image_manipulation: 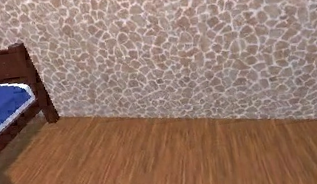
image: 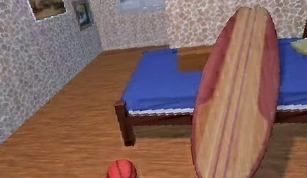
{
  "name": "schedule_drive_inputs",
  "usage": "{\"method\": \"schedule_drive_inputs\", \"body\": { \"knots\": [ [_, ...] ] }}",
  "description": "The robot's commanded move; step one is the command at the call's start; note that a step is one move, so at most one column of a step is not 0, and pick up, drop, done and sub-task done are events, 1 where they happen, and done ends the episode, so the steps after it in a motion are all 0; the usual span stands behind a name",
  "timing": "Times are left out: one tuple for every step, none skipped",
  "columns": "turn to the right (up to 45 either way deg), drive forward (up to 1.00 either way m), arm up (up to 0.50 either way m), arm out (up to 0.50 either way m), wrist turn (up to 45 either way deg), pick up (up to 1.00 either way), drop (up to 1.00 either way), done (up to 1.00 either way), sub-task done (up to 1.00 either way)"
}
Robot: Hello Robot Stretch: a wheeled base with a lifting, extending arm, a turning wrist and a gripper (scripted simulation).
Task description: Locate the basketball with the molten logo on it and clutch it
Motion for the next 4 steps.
{"method": "schedule_drive_inputs", "body": {
  "knots": [
    [-12.0, 0.00, 0.00, 0.00, 0.0, 0.00, 0.00, 0.00, 0.00],
    [0.0, 0.25, 0.00, 0.00, 0.0, 0.00, 0.00, 0.00, 0.00],
    [-45.0, 0.00, 0.00, 0.00, 0.0, 0.00, 0.00, 0.00, 0.00],
    [-45.0, 0.00, 0.00, 0.00, 0.0, 0.00, 0.00, 0.00, 0.00]
  ]
}}
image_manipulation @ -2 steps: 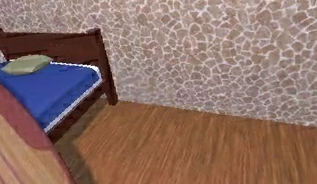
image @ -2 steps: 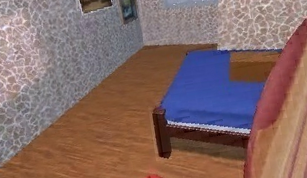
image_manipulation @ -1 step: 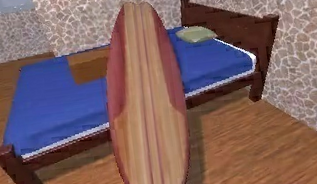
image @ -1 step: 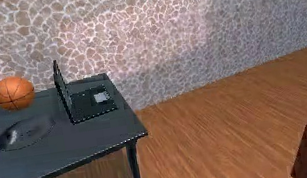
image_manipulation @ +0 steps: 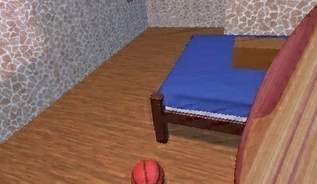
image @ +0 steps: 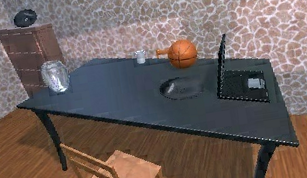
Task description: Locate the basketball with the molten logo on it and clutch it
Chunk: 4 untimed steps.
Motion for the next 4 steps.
{"method": "schedule_drive_inputs", "body": {
  "knots": [
    [0.0, 0.00, 0.16, 0.00, 0.0, 0.00, 0.00, 0.00, 0.00],
    [0.0, 0.00, 0.00, 0.50, 0.0, 0.00, 0.00, 0.00, 0.00],
    [0.0, 0.00, 0.00, 0.00, 45.0, 0.00, 0.00, 0.00, 0.00],
    [0.0, 0.00, 0.00, 0.00, 45.0, 0.00, 0.00, 0.00, 0.00]
  ]
}}
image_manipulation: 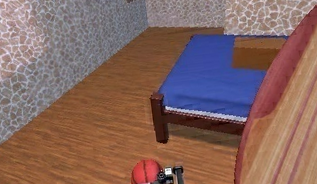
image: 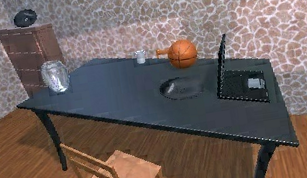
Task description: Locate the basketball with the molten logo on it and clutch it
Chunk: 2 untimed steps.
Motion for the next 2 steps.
{"method": "schedule_drive_inputs", "body": {
  "knots": [
    [0.0, 0.00, 0.00, 0.00, 45.0, 0.00, 0.00, 0.00, 0.00],
    [0.0, 0.00, 0.00, 0.00, 12.0, 0.00, 0.00, 0.00, 0.00]
  ]
}}
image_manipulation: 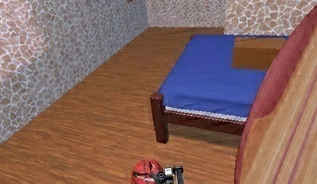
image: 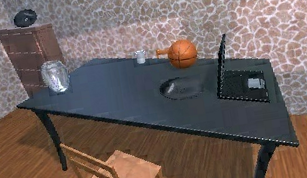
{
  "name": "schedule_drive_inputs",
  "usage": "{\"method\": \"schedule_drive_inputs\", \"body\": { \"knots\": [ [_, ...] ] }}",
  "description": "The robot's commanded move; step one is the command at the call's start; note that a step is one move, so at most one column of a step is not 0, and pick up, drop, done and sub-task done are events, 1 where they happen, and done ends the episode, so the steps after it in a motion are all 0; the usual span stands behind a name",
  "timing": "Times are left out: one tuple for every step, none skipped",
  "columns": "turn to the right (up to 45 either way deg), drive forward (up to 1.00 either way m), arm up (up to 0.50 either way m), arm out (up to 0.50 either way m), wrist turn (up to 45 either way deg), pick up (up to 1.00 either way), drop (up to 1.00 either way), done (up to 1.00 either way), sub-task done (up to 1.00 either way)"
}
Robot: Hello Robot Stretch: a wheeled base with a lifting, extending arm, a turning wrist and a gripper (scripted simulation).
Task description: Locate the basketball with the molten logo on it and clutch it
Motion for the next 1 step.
{"method": "schedule_drive_inputs", "body": {
  "knots": [
    [0.0, 0.00, -0.30, 0.00, 0.0, 0.00, 0.00, 0.00, 0.00]
  ]
}}
